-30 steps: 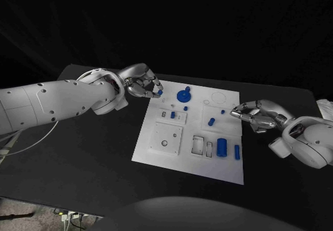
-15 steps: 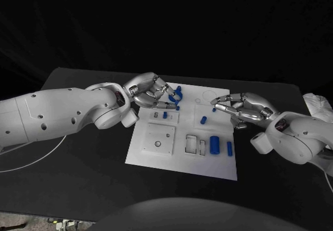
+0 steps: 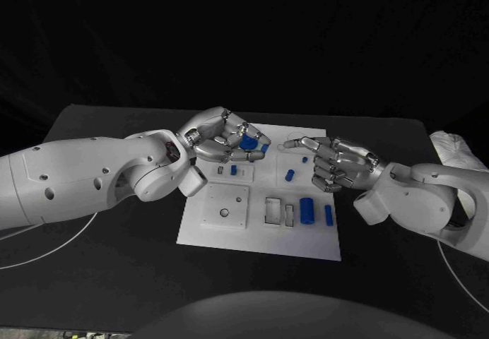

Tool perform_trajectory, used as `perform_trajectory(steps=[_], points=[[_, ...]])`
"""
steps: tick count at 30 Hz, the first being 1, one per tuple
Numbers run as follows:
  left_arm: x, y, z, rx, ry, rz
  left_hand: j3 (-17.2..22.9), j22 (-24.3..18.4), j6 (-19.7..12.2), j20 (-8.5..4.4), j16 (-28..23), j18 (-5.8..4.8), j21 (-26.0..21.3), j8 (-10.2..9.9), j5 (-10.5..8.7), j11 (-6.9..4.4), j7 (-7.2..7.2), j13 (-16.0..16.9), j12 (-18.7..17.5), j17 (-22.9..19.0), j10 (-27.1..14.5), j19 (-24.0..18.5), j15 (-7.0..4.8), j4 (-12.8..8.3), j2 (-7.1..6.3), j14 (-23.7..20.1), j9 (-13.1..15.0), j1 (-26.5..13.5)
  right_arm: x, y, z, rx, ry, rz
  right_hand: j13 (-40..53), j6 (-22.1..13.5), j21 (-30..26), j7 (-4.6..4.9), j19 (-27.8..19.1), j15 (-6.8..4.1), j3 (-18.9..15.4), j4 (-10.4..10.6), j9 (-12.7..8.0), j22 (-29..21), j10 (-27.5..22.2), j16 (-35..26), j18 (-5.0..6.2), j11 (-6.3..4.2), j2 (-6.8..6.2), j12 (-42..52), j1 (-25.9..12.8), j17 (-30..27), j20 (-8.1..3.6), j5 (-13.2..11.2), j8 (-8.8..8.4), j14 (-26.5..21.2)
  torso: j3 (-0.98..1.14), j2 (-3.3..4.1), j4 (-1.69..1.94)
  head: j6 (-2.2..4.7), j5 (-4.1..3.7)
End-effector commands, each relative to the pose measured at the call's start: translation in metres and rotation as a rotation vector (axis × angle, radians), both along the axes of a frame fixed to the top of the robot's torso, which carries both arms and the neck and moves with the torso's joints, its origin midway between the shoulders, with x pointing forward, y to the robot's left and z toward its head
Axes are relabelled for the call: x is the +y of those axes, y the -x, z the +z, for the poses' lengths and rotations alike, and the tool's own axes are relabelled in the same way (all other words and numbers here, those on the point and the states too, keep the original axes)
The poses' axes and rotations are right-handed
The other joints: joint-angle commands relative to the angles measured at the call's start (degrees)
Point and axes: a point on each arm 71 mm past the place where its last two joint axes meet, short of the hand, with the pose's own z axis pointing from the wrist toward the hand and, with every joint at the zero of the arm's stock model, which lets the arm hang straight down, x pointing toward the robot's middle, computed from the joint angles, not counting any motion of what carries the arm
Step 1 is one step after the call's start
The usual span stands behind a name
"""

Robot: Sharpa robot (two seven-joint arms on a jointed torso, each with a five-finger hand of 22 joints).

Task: Assemble the parts on the task board

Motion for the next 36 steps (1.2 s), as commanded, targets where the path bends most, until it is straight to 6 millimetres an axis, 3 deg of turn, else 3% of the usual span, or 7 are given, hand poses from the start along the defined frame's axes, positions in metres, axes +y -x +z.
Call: perform_trajectory(steps=[1,6,9,20,31,36], points=[[-0.005,0.003,0.002,0.042,0.078,-0.026,-0.3,15.1,0.2,0.35,0.1,-0.43,0.2,0.4,0.33,0.38,0.09,15.1,0.1,15.1,6.0,6.1,0.37,0.1,0.53,6.1,0.1,-0.1,0.009,0.008,-0.001,0.169,-0.112,0.106,14.8,-0.9,0.3,-0.13,0.0,-0.41,-0.1,-0.4,-0.7,11.3,6.7,0.2,-0.63,-0.99,2.34,-0.1,1.8,15.1,-0.46,0.5,-0.50,6.0,-0.09,-0.01,-0.02,0.34,-0.69],[-0.009,0.005,0.001,0.083,0.104,-0.034,-0.5,15.1,0.1,0.37,0.1,-0.43,0.2,0.3,0.36,0.41,0.15,15.1,0.1,15.1,6.0,6.1,0.38,0.1,0.55,6.1,0.0,-0.2,0.015,0.011,-0.003,0.245,-0.155,0.143,14.8,-2.7,0.2,-0.74,-0.2,-0.76,-0.1,-1.2,-1.8,11.2,6.7,0.2,-0.57,-1.46,2.27,-0.1,1.9,15.1,-0.75,1.3,-0.95,6.0,0.02,-0.03,-0.09,0.56,-1.15],[-0.011,0.005,0.000,0.097,0.111,-0.037,-0.5,15.1,0.1,0.37,0.1,-0.43,0.2,0.3,0.36,0.41,0.15,15.1,0.1,15.1,6.0,6.1,0.38,0.1,0.56,6.1,0.0,-0.2,0.018,0.012,-0.004,0.272,-0.178,0.158,14.8,-3.1,0.2,-1.02,-0.2,-0.90,-0.1,-1.6,-2.1,11.2,6.7,0.2,-0.57,-1.67,2.20,-0.1,2.0,15.1,-0.87,1.3,-0.85,6.0,-0.01,0.00,-0.07,0.75,-1.30],[-0.018,0.007,-0.002,0.153,0.149,-0.049,-0.8,15.1,-0.1,0.40,0.1,-0.43,0.2,0.2,0.50,0.45,0.20,15.1,0.1,15.1,6.0,6.1,0.42,0.0,0.70,6.1,0.0,-0.2,0.029,0.013,-0.007,0.327,-0.209,0.188,14.8,-3.5,0.4,-2.32,-0.2,-1.83,0.8,-4.2,-3.2,11.3,6.7,0.2,-0.63,-2.81,2.36,-0.1,3.9,15.1,-1.78,1.4,1.18,6.0,0.10,0.11,-0.06,0.93,-1.59],[-0.020,0.007,-0.005,0.178,0.145,-0.062,-0.9,15.1,-0.1,0.42,0.1,-0.43,0.2,0.2,0.62,0.45,0.21,15.1,0.1,15.1,6.0,6.1,0.43,0.0,0.72,6.1,0.0,-0.1,0.034,0.011,-0.009,0.329,-0.217,0.191,14.8,-2.9,0.3,-3.32,-0.5,-2.48,1.8,-6.4,-3.7,11.2,6.7,0.2,-0.59,-3.59,2.72,-0.1,5.7,15.1,-2.43,1.7,4.03,6.0,0.09,0.15,-0.07,0.64,-1.45],[-0.021,0.008,-0.007,0.188,0.141,-0.071,-1.0,15.1,-0.1,0.43,0.1,-0.43,0.2,0.1,0.64,0.46,0.22,15.1,0.1,15.1,6.0,6.1,0.44,-0.1,0.72,6.1,-0.1,-0.1,0.036,0.010,-0.009,0.323,-0.226,0.181,14.8,-1.4,0.3,-3.91,-0.7,-2.91,2.6,-8.0,-3.4,11.2,6.7,0.2,-0.57,-4.11,3.15,-0.1,6.9,15.1,-2.89,1.8,7.08,6.0,0.09,0.09,-0.10,0.49,-1.47]])
